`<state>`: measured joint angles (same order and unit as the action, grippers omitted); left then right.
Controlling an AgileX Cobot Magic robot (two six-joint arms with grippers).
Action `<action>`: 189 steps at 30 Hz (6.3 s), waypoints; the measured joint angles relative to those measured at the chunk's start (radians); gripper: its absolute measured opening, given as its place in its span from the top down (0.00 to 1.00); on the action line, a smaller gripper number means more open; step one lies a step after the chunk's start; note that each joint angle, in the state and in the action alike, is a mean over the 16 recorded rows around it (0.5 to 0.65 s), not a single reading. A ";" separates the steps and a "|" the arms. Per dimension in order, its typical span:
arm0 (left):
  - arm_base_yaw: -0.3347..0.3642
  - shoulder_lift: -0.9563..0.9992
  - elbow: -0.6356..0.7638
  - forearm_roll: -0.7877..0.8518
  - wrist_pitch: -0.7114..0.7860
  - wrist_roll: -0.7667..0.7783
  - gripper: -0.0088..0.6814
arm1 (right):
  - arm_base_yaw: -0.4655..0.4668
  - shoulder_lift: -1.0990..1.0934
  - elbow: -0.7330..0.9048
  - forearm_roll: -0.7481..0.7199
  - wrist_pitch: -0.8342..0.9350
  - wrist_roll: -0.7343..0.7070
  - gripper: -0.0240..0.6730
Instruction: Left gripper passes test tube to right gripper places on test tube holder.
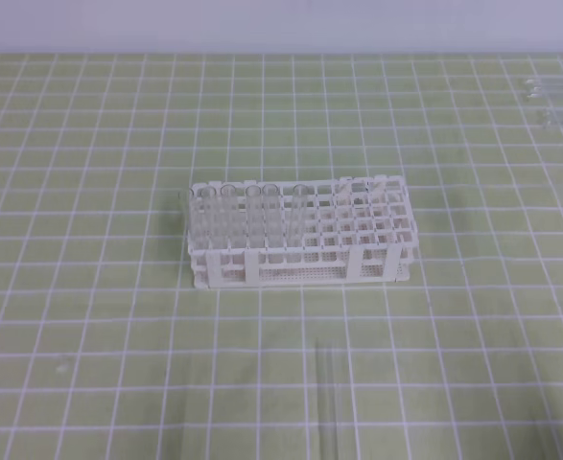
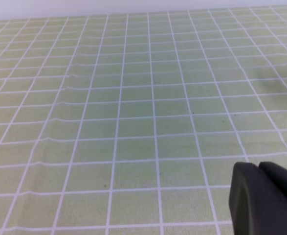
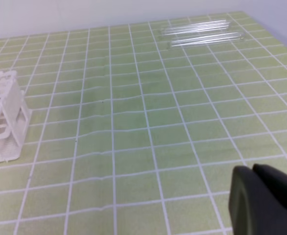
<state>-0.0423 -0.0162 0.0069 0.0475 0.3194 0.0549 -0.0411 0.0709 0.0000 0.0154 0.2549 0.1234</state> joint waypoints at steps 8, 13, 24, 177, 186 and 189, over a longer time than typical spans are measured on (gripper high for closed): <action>0.000 -0.005 0.002 -0.003 -0.006 0.000 0.99 | 0.000 0.000 0.000 0.000 0.000 0.000 0.99; 0.000 -0.002 0.002 -0.006 -0.011 0.000 0.99 | 0.000 0.000 0.000 0.000 0.000 0.000 0.99; 0.000 0.002 -0.002 -0.013 -0.019 0.000 0.99 | 0.000 0.000 0.000 0.000 0.000 0.000 0.99; -0.958 1.956 -1.284 -0.256 0.648 -0.630 0.60 | 0.000 0.000 0.000 0.000 0.000 0.000 0.99; -0.958 1.951 -1.284 -0.253 0.655 -0.630 0.80 | 0.000 0.000 0.000 0.000 0.000 0.000 0.99; -0.958 1.932 -1.284 -0.238 0.656 -0.629 0.85 | 0.000 0.000 0.000 0.000 0.000 0.000 0.99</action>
<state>-1.0008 1.9160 -1.2773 -0.1910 0.9759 -0.5746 -0.0411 0.0709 0.0000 0.0154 0.2549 0.1233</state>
